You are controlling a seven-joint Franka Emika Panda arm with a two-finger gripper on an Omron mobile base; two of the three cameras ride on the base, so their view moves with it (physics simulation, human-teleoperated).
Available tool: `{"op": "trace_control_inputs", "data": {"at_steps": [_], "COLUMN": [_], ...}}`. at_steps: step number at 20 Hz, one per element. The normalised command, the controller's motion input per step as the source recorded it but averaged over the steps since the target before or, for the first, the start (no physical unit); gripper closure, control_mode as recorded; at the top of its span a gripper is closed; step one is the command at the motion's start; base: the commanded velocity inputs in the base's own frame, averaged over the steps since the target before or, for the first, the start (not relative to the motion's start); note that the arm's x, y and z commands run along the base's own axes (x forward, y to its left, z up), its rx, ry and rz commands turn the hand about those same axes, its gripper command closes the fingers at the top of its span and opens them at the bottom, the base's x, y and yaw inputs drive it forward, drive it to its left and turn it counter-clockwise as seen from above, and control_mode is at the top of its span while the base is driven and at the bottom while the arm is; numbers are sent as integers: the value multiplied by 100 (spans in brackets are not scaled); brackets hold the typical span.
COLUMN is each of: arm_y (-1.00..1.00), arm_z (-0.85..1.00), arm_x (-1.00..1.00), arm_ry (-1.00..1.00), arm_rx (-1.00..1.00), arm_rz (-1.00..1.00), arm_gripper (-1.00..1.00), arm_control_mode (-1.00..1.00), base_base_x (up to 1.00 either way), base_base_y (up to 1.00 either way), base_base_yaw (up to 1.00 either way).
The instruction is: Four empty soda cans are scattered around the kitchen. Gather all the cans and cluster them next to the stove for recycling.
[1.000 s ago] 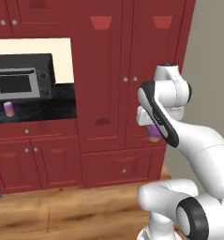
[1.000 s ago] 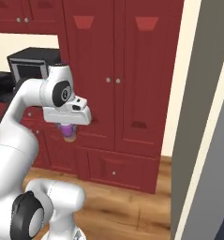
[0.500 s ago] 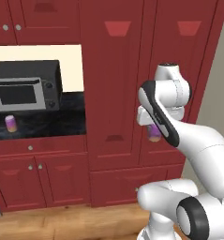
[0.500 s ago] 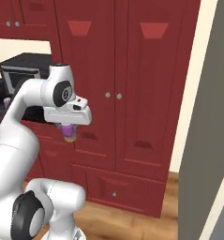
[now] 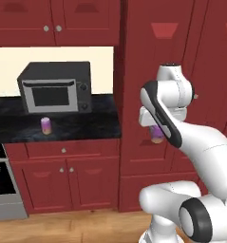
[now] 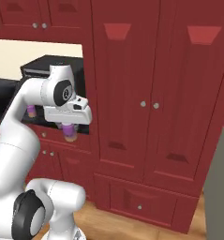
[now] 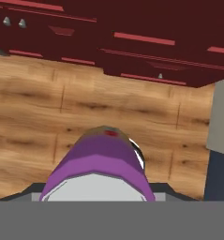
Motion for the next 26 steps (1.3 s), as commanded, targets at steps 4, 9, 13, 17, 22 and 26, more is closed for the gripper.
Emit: {"op": "trace_control_inputs", "data": {"at_steps": [4,9,13,17,22,26], "arm_y": [0,0,0,0,0,0], "arm_z": [0,0,0,0,0,0], "arm_x": [0,0,0,0,0,0], "arm_ry": [0,0,0,0,0,0], "arm_rx": [0,0,0,0,0,0], "arm_rz": [0,0,0,0,0,0], "arm_gripper": [100,100,100,100,100,100], "arm_control_mode": [100,100,100,100,100,100], "base_base_x": [19,27,32,37,38,43], "base_base_y": [69,71,73,73,73,71], "base_base_yaw": [10,10,9,8,8,8]}}
